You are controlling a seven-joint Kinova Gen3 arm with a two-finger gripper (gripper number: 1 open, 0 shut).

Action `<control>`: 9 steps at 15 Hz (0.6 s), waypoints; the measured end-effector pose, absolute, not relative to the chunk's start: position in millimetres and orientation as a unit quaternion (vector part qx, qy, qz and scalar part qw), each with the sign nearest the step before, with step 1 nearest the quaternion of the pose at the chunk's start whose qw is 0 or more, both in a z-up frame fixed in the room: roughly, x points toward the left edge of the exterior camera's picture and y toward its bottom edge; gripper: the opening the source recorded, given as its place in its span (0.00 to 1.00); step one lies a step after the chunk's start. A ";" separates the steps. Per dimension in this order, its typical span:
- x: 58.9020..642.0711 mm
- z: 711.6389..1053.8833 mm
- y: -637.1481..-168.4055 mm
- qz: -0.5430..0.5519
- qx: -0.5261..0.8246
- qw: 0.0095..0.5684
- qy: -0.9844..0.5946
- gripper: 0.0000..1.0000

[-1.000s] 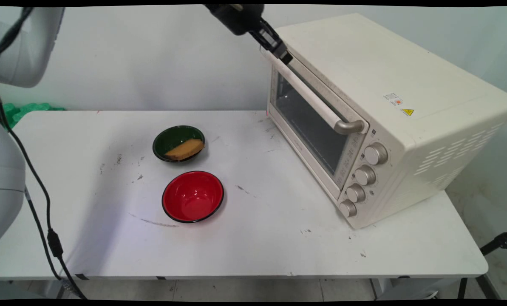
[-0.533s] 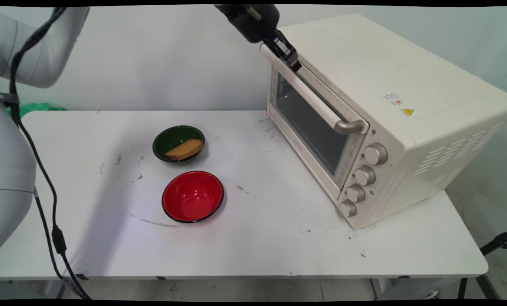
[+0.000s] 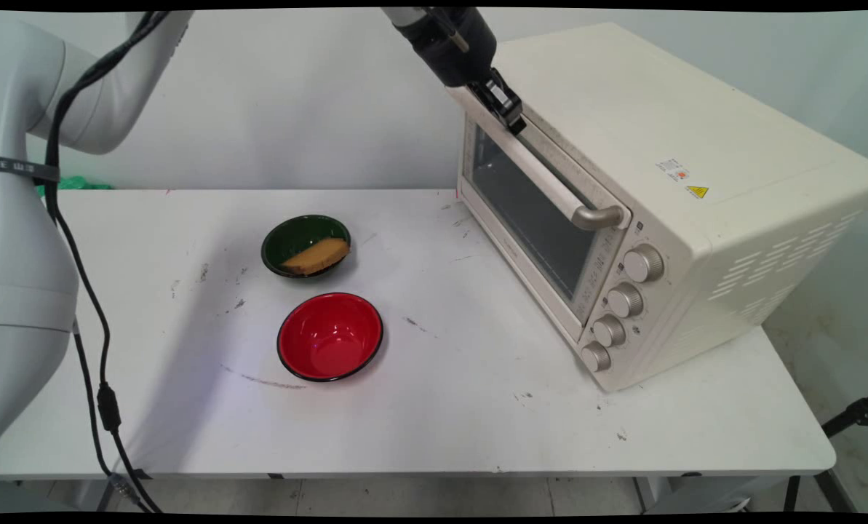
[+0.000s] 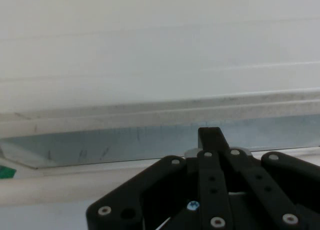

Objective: Open the oven

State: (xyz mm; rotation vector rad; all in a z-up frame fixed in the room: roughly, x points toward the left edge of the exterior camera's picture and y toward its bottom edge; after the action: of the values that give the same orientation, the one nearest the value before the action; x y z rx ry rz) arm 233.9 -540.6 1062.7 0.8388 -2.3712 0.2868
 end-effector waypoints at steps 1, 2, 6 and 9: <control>232.7 1059.9 -541.9 0.107 0.315 0.298 -0.895 0.00; 231.9 1057.6 -542.6 0.107 0.314 0.296 -0.896 0.00; 230.9 1049.0 -541.8 0.101 0.309 0.282 -0.903 0.00; 233.7 1044.2 -538.0 0.098 0.307 0.275 -0.906 0.00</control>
State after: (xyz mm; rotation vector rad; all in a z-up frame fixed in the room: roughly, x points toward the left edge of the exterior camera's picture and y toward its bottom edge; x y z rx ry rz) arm 233.7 -538.0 1044.2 0.8245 -2.4357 0.2643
